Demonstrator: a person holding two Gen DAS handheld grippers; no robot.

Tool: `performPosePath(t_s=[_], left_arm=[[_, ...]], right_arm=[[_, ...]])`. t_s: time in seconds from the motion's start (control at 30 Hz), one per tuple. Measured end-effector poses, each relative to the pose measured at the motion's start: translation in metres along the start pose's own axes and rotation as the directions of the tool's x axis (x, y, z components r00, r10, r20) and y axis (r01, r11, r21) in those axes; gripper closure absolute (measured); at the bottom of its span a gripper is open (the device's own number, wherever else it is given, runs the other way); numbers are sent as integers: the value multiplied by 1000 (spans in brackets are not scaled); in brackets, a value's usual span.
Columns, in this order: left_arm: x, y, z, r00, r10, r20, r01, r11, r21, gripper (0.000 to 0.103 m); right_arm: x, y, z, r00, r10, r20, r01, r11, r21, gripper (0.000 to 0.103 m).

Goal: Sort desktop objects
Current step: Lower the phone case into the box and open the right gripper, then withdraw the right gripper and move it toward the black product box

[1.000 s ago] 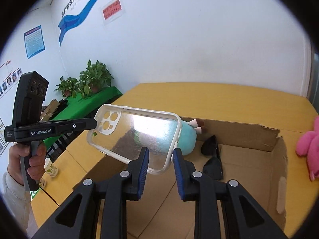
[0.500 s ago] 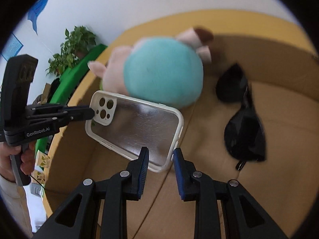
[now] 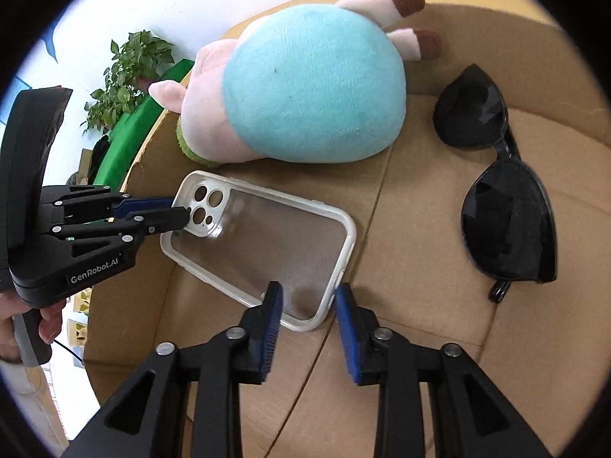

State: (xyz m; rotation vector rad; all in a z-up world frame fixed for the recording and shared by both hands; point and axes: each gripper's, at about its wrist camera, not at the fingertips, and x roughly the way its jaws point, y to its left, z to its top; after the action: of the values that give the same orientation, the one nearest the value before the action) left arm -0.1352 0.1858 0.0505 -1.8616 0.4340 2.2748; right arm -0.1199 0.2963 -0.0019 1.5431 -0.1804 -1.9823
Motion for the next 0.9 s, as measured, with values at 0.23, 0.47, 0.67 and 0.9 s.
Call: performPosePath(t_s=[0.23,0.47,0.67,0.9], left_arm=[[-52,15,-35,975,-19,222,36,997,-71,60],[-87,18,-82,916,-63,397,107,990,-92,49],[-71,11,-87,905,-127,406,182,978,-99,49],[-56,9,-91,904,-151,400,210,972,-107,49]], right_arm=[[-52,-4,-9,986,75,148,-74,997,-16,33],[-109,-28,-11,928,-235,291,284,948,-143,22],[-61,-39,-10,915,-346,209,395,876,-276,23],[-29,-41,-10,934,-333,132,356,906,-231,52]])
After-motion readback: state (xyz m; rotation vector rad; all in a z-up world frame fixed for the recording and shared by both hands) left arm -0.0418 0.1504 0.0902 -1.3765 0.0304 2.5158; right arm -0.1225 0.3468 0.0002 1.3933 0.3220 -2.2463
